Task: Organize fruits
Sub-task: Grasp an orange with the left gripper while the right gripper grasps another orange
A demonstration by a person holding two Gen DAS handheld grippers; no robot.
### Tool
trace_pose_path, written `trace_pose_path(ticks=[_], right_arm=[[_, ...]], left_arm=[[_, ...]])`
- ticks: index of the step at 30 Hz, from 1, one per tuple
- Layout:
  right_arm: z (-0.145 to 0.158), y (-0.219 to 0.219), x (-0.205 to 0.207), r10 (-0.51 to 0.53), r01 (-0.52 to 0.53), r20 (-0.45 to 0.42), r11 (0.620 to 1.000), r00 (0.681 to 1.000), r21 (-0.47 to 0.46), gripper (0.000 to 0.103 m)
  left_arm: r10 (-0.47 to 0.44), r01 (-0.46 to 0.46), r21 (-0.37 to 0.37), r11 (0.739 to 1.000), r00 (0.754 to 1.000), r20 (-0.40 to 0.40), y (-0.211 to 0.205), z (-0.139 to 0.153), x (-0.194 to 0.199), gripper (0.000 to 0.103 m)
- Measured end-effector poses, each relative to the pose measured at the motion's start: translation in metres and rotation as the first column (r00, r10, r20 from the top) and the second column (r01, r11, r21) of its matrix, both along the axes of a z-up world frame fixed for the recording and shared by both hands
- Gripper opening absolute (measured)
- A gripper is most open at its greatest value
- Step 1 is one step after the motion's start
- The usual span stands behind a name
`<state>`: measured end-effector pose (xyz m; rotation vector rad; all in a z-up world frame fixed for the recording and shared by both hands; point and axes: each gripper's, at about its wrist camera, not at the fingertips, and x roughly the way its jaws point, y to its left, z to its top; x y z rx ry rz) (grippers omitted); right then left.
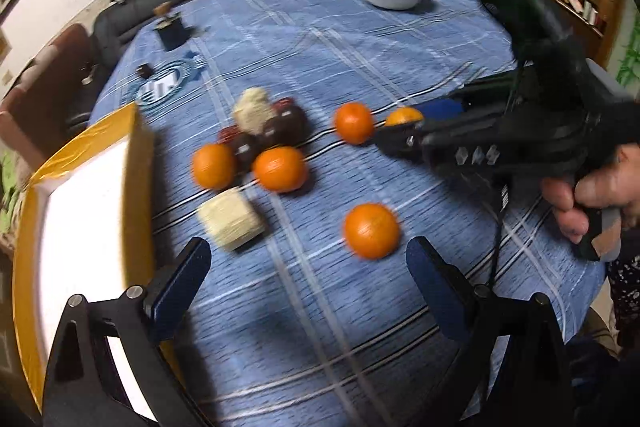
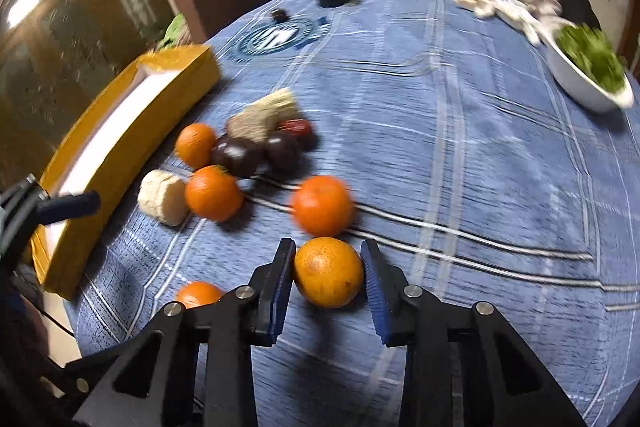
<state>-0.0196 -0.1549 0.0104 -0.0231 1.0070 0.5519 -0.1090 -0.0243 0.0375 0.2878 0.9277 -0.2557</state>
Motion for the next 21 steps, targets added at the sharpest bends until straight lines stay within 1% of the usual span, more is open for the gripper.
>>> trace_pose_path(ticks=[1, 2, 3, 5, 6, 9, 10, 13, 15, 17, 19, 21], right_arm=[[0.001, -0.015, 0.002, -0.018, 0.019, -0.020, 0.999, 1.000, 0.051, 0.034], [0.003, -0.025, 0.003, -0.029, 0.032, -0.031, 0.996, 0.999, 0.081, 0.034], [0.005, -0.037, 0.004, -0.041, 0.045, -0.036, 0.992, 0.999, 0.116, 0.034], [0.007, -0.052, 0.005, -0.052, 0.059, -0.042, 0.985, 0.998, 0.165, 0.034], [0.007, -0.058, 0.004, -0.057, 0.065, -0.048, 0.981, 0.997, 0.184, 0.034], [0.008, -0.074, 0.004, -0.069, 0.081, -0.061, 0.967, 0.996, 0.240, 0.034], [0.007, -0.079, 0.004, -0.073, 0.089, -0.069, 0.961, 0.995, 0.263, 0.034], [0.001, -0.089, 0.008, -0.087, 0.114, -0.092, 0.936, 0.992, 0.335, 0.034], [-0.002, -0.089, 0.011, -0.084, 0.115, -0.101, 0.925, 0.991, 0.362, 0.034], [-0.007, -0.087, 0.013, -0.079, 0.122, -0.127, 0.916, 0.989, 0.381, 0.034], [-0.010, -0.085, 0.015, -0.082, 0.128, -0.134, 0.915, 0.988, 0.383, 0.034], [-0.013, -0.085, 0.015, -0.087, 0.132, -0.135, 0.914, 0.987, 0.383, 0.034]], left_arm=[[-0.006, 0.006, 0.009, 1.000, 1.000, -0.008, -0.005, -0.001, 0.003, 0.095], [-0.006, 0.006, 0.013, 1.000, 1.000, -0.020, -0.010, -0.004, 0.006, 0.088], [-0.009, 0.009, 0.007, 1.000, 0.999, -0.036, -0.013, -0.007, 0.008, 0.084], [-0.022, 0.022, -0.002, 1.000, 0.997, -0.074, -0.021, -0.015, 0.014, 0.066], [-0.030, 0.030, 0.005, 1.000, 0.995, -0.095, -0.022, -0.017, 0.019, 0.065], [-0.056, 0.052, -0.034, 0.998, 0.990, -0.129, -0.028, -0.024, 0.025, 0.055], [-0.071, 0.064, -0.053, 0.996, 0.988, -0.140, -0.030, -0.026, 0.024, 0.048], [-0.096, 0.091, -0.048, 0.995, 0.989, -0.110, -0.032, -0.028, 0.022, 0.043], [-0.097, 0.091, -0.062, 0.994, 0.989, -0.108, -0.031, -0.028, 0.020, 0.043], [-0.100, 0.094, -0.066, 0.993, 0.991, -0.093, -0.028, -0.029, 0.016, 0.038], [-0.095, 0.090, -0.069, 0.994, 0.992, -0.084, -0.027, -0.029, 0.015, 0.037], [-0.090, 0.084, -0.073, 0.994, 0.993, -0.078, -0.025, -0.029, 0.015, 0.033]])
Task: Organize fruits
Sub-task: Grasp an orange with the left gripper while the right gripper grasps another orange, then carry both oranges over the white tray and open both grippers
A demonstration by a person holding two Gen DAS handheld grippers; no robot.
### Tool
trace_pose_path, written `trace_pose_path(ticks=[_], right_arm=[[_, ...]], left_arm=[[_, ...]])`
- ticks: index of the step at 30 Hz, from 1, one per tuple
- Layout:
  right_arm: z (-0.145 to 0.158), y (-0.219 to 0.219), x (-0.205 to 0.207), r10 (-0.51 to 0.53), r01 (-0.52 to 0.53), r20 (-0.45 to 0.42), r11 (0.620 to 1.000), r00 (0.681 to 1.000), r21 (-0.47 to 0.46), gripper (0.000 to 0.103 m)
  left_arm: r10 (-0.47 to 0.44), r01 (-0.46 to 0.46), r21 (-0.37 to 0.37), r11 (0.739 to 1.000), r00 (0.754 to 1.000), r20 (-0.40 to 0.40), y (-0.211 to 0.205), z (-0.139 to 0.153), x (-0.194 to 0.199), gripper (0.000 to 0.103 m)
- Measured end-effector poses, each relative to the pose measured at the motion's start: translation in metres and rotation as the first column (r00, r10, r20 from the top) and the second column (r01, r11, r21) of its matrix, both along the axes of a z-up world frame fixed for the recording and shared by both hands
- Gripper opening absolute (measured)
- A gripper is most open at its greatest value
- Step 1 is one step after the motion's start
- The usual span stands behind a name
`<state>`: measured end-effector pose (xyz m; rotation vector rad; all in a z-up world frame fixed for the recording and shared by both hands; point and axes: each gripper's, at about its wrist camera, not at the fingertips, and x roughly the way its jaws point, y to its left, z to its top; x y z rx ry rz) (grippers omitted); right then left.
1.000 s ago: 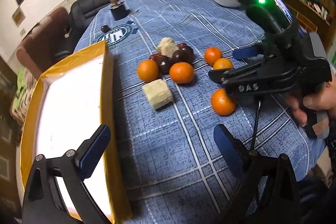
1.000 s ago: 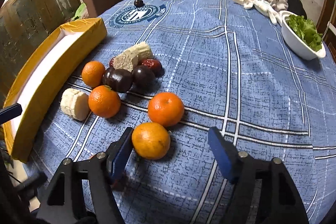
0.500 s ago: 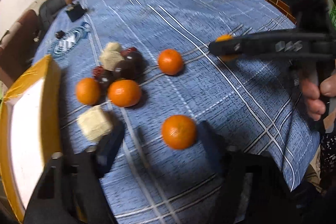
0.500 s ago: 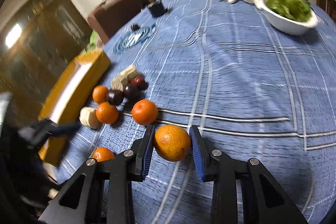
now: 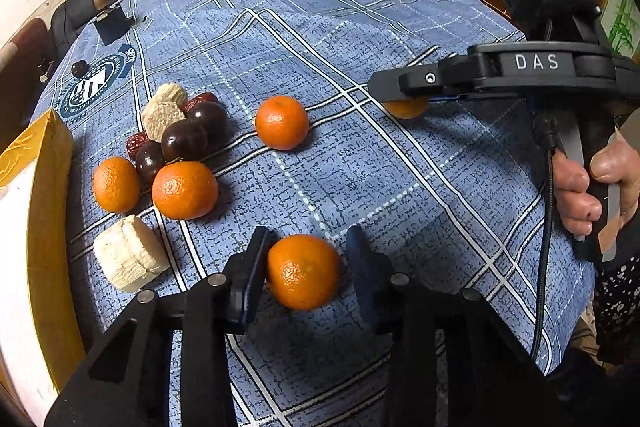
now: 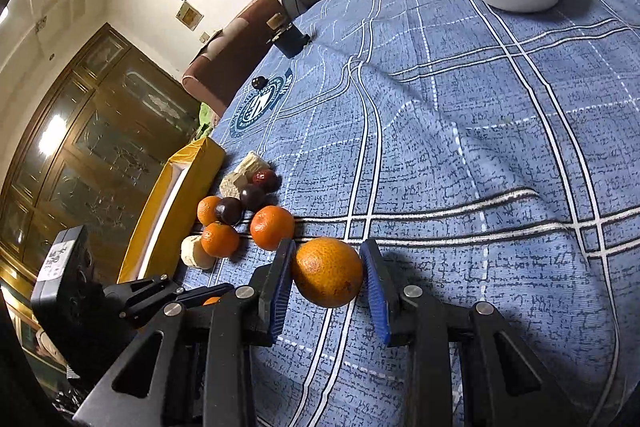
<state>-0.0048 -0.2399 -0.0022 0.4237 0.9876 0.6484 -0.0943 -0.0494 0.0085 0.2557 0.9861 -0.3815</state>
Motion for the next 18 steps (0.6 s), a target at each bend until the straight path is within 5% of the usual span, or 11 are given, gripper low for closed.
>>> trace_pose_path(ticks=[7, 12, 18], right_arm=[[0.003, -0.001, -0.005, -0.013, 0.013, 0.004, 1.000, 1.000, 0.011, 0.034], [0.025, 0.025, -0.018, 0.041, -0.042, 0.049, 0.999, 0.998, 0.016, 0.034], [0.057, 0.103, -0.034, 0.201, -0.204, 0.127, 0.979, 0.971, 0.011, 0.034]], left_arm=[[0.044, -0.043, -0.022, 0.999, 0.999, 0.001, 0.011, 0.006, 0.000, 0.031], [0.101, -0.096, -0.050, 0.994, 0.990, 0.100, 0.036, 0.040, -0.027, 0.031], [0.296, -0.289, -0.063, 0.955, 0.926, 0.235, 0.113, 0.084, -0.061, 0.032]])
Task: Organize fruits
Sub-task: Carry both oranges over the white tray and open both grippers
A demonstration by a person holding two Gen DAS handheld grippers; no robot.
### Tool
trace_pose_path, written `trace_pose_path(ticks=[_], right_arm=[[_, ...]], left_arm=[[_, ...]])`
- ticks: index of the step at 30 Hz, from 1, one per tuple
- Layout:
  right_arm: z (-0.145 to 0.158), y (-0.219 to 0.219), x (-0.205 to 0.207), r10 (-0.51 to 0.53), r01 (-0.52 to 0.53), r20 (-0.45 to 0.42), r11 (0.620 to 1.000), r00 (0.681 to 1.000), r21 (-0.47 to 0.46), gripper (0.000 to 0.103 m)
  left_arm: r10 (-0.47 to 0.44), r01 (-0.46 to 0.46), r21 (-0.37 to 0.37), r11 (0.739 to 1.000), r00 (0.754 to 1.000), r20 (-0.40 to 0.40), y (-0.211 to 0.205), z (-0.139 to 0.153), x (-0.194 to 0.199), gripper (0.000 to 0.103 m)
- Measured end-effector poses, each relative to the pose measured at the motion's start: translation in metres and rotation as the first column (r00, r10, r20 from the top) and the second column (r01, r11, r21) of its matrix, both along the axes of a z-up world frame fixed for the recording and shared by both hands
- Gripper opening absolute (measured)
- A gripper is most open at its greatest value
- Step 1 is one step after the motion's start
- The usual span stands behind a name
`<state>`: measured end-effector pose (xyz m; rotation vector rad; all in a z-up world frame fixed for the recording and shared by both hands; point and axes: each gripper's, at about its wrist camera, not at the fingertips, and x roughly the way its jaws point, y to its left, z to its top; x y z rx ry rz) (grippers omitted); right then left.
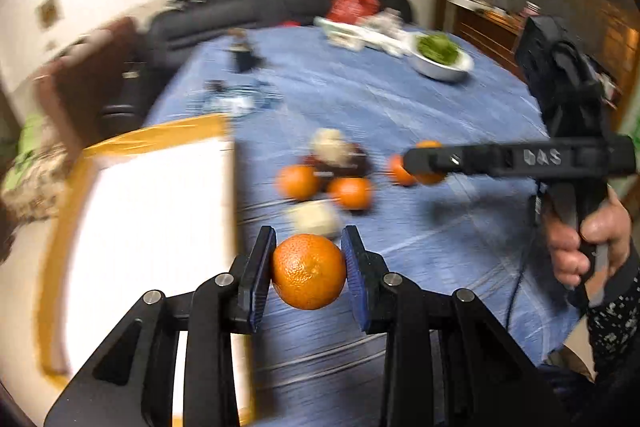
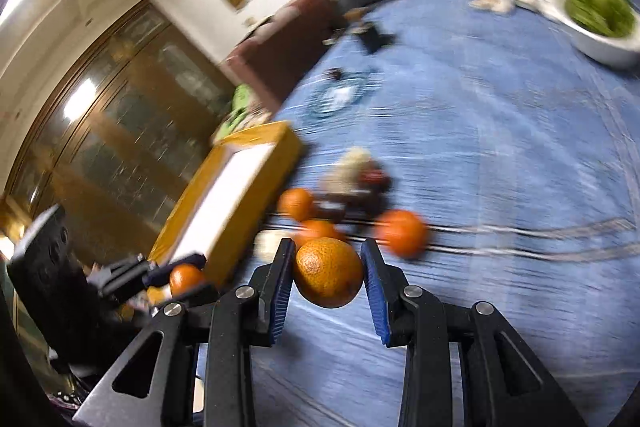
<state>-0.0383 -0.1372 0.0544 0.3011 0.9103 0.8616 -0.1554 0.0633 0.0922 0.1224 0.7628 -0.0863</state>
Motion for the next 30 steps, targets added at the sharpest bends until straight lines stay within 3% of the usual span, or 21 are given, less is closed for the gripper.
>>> trace_pose_path(ticks=[6, 12, 16, 19, 21, 22, 23, 27, 30], right_arm=[[0.009, 0.103, -0.018, 0.158, -0.157, 0.047, 0.987, 0.986, -0.023, 0.034], [-0.008, 0.182, -0.039, 0.248, -0.238, 0.068, 0.963, 0.966, -0.128, 0.034], [-0.015, 0.203, -0.045, 0.253, -0.236, 0.077, 0.955, 0.964, -0.181, 0.036], [-0.016, 0.209, -0.048, 0.259, -0.243, 0.066, 0.951, 0.963, -0.191, 0.043], [-0.009, 0.205, -0.052, 0.259, -0.242, 0.073, 0.952, 0.963, -0.186, 0.046], [-0.006, 0.199, -0.053, 0.255, -0.238, 0.081, 0.955, 0.964, -0.175, 0.047], [-0.003, 0.193, -0.051, 0.247, -0.230, 0.089, 0.959, 0.965, -0.162, 0.047], [0.007, 0.142, -0.035, 0.143, -0.130, 0.128, 0.986, 0.981, -0.104, 0.056], [0.009, 0.095, -0.024, 0.042, -0.026, 0.157, 0.994, 0.987, -0.106, 0.058]], left_arm=[[0.215, -0.217, 0.062, 0.974, 0.976, 0.036, 0.079, -0.001, -0.022, 0.032], [0.317, -0.315, 0.070, 0.946, 0.948, -0.013, 0.121, -0.024, -0.028, 0.032], [0.373, -0.368, 0.094, 0.925, 0.927, -0.039, 0.132, -0.037, -0.026, 0.032], [0.390, -0.384, 0.099, 0.918, 0.919, -0.057, 0.132, -0.039, -0.026, 0.033], [0.397, -0.391, 0.100, 0.915, 0.916, -0.054, 0.132, -0.037, -0.025, 0.042], [0.401, -0.396, 0.104, 0.913, 0.916, -0.032, 0.130, -0.033, -0.028, 0.054], [0.399, -0.396, 0.102, 0.913, 0.917, -0.014, 0.124, -0.030, -0.027, 0.059], [0.332, -0.336, 0.089, 0.938, 0.941, 0.060, 0.091, -0.010, -0.027, 0.062], [0.225, -0.230, 0.079, 0.970, 0.972, 0.065, 0.058, -0.003, -0.024, 0.071]])
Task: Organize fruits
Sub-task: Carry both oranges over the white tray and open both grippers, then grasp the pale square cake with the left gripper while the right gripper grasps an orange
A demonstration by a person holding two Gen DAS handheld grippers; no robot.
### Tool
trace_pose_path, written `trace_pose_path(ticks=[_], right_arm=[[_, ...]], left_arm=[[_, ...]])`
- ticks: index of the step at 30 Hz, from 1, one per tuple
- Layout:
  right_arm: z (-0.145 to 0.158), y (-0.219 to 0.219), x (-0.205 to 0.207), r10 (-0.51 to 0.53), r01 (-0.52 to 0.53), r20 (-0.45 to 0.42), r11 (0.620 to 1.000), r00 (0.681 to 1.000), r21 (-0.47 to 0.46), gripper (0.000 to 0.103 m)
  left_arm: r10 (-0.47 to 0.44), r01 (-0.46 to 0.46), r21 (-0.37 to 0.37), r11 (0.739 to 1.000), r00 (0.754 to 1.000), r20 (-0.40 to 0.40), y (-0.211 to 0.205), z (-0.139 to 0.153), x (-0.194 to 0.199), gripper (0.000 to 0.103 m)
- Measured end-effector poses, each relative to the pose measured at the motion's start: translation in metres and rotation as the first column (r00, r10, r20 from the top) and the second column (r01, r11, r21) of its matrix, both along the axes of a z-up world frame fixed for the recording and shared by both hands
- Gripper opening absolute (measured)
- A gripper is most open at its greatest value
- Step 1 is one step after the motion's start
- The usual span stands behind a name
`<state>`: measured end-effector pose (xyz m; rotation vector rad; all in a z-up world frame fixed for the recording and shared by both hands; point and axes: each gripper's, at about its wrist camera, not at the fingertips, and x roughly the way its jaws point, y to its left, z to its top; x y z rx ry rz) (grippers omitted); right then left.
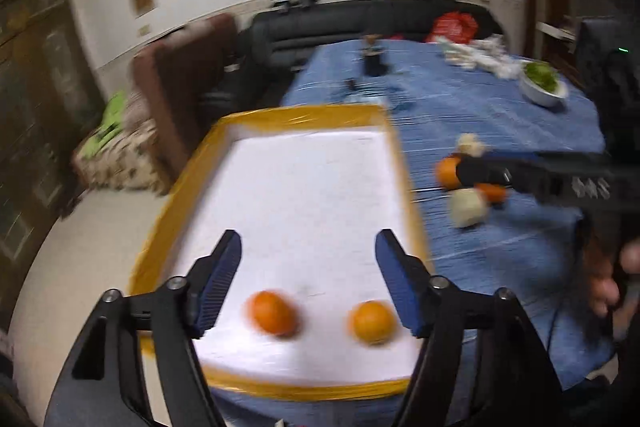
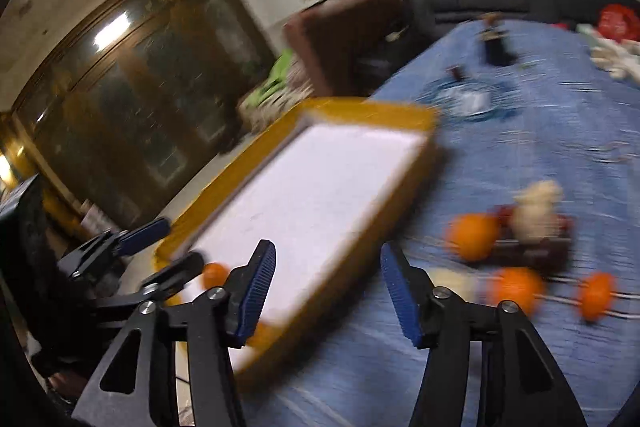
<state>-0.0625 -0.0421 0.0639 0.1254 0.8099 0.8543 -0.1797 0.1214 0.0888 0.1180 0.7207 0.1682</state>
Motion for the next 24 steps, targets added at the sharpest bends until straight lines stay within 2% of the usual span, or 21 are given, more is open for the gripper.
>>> trace_pose_path(ticks=[3, 6, 8, 13, 17, 24], right_arm=[[-0.004, -0.052, 0.012, -0.126, 0.126, 0.020, 0.991, 0.992, -0.044, 0.060], [-0.012, -0.088, 0.025, -0.221, 0.223, 0.029, 0.970, 0.975, -0.094, 0.060], [-0.017, -0.103, 0.032, -0.254, 0.255, 0.027, 0.959, 0.967, -0.127, 0.060], [-0.035, -0.112, 0.048, -0.263, 0.259, -0.005, 0.953, 0.965, -0.157, 0.060], [-0.048, -0.107, 0.050, -0.243, 0.236, -0.015, 0.954, 0.970, -0.186, 0.060], [-0.060, -0.089, 0.058, -0.215, 0.205, -0.016, 0.950, 0.976, -0.234, 0.058]], left_arm=[[-0.101, 0.101, 0.002, 0.995, 0.995, -0.019, -0.032, -0.001, 0.008, 0.070], [-0.178, 0.180, 0.034, 0.983, 0.982, -0.058, -0.066, -0.007, 0.022, 0.070], [-0.216, 0.220, 0.041, 0.975, 0.973, -0.083, -0.081, -0.012, 0.032, 0.070], [-0.213, 0.219, 0.018, 0.976, 0.964, -0.162, -0.097, -0.029, 0.061, 0.070], [-0.192, 0.208, 0.054, 0.977, 0.957, -0.220, -0.107, -0.042, 0.078, 0.070], [-0.162, 0.156, -0.044, 0.987, 0.948, -0.274, -0.097, -0.063, 0.101, 0.070]])
